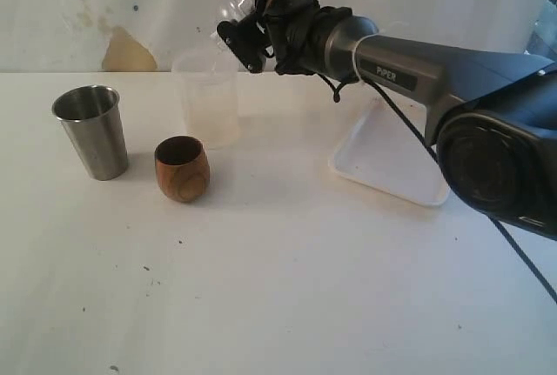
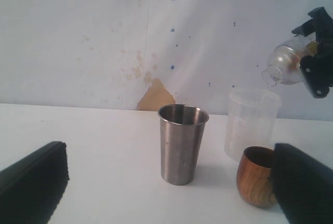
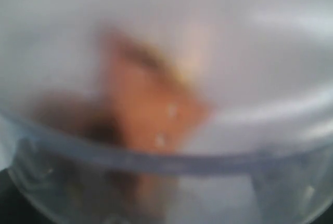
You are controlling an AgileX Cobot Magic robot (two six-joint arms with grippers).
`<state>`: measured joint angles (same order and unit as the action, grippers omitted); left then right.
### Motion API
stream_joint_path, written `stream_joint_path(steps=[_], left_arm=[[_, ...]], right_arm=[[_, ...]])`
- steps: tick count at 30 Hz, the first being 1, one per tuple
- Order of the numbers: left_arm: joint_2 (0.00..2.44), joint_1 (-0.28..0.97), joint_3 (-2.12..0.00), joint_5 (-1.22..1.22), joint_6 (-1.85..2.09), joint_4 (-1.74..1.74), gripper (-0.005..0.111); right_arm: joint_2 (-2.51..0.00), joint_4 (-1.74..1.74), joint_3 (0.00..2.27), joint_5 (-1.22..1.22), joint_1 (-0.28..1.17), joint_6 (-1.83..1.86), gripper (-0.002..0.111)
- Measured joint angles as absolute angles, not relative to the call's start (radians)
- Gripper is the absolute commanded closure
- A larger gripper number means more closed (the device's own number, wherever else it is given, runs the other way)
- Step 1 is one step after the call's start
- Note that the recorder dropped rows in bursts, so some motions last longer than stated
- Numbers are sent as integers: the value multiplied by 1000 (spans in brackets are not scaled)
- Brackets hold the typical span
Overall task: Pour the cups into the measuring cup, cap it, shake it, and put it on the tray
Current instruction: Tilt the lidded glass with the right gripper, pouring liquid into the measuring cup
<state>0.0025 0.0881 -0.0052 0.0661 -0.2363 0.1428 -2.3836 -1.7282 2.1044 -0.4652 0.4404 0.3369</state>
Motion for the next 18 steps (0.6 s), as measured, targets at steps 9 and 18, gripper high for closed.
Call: stream_joint_path(steps=[9, 18], left_arm=[[2, 88, -5, 66, -236, 143, 2], [2, 88, -5, 66, -236, 143, 2]], right_arm=[[-2384, -1728, 2104, -471, 449, 355, 108], [-2384, -1728, 2104, -478, 449, 377, 108]])
